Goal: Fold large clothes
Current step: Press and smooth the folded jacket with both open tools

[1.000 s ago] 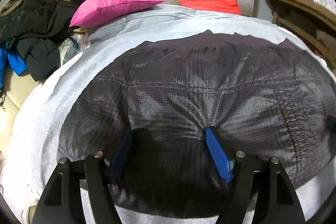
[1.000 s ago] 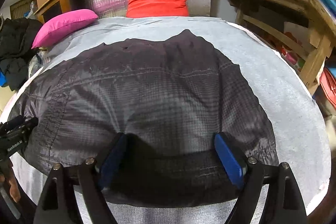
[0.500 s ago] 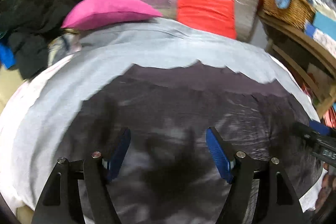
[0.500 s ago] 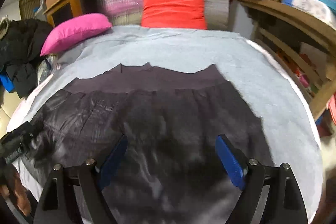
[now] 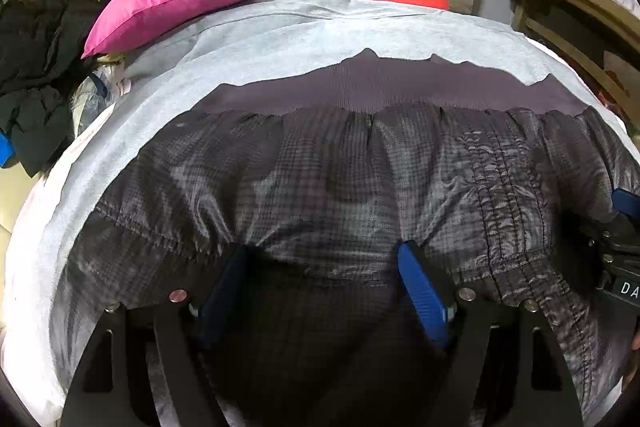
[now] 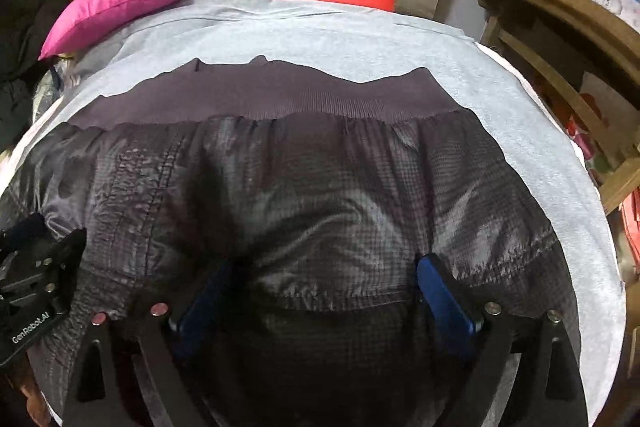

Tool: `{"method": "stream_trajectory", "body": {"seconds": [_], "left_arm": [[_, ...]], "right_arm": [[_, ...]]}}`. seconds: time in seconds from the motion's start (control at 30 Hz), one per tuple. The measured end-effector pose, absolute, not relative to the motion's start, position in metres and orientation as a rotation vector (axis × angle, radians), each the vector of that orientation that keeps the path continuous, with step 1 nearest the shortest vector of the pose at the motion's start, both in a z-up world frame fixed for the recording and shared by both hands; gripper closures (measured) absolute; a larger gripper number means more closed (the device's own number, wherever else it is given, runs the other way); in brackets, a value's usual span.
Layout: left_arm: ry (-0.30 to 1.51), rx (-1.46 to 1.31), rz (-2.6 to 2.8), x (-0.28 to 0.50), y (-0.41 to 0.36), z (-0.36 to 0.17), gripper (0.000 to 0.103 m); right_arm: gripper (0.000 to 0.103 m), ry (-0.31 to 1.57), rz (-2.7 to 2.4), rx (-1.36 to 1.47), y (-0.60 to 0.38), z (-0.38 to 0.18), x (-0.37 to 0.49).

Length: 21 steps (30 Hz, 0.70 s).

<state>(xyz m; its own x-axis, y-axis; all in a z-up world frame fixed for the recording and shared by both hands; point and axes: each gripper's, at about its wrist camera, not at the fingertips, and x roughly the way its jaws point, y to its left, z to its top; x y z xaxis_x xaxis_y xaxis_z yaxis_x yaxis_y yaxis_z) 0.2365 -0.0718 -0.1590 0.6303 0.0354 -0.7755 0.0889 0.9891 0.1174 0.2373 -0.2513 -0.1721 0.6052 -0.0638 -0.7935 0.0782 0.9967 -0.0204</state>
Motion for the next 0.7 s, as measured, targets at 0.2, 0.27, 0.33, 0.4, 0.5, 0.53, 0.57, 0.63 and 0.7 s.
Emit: {"method": "stream_trajectory", "body": {"seconds": [0.2, 0.27, 0.33, 0.4, 0.5, 0.53, 0.57, 0.63, 0.7], "left_arm": [[0.779, 0.015, -0.043, 0.207, -0.029, -0.113, 0.024], [0.738, 0.01, -0.021, 0.193, -0.016, -0.106, 0.024], [0.706, 0.01, 0.021, 0.179, 0.0, -0.106, 0.024], [0.705, 0.011, 0.064, 0.172, 0.011, -0.114, 0.024], [0.783, 0.012, 0.1, 0.177, 0.02, -0.139, 0.024], [0.799, 0.024, 0.113, 0.179, 0.021, -0.147, 0.023], [0.801, 0.036, 0.118, 0.18, 0.021, -0.152, 0.023], [0.794, 0.058, 0.126, 0.183, 0.019, -0.159, 0.021], [0.781, 0.066, 0.13, 0.184, 0.02, -0.161, 0.019]], "right_arm": [[0.007, 0.771, -0.093, 0.111, -0.273, -0.139, 0.176], [0.007, 0.751, -0.1, 0.129, -0.282, -0.138, 0.157], [0.007, 0.743, -0.119, 0.135, -0.29, -0.143, 0.14], [0.007, 0.749, -0.131, 0.141, -0.294, -0.151, 0.131], [0.007, 0.811, -0.128, 0.143, -0.302, -0.173, 0.133], [0.007, 0.815, -0.128, 0.137, -0.301, -0.179, 0.134], [0.007, 0.82, -0.129, 0.139, -0.303, -0.18, 0.134], [0.006, 0.825, -0.133, 0.155, -0.307, -0.181, 0.134], [0.003, 0.816, -0.133, 0.153, -0.309, -0.184, 0.134]]}}
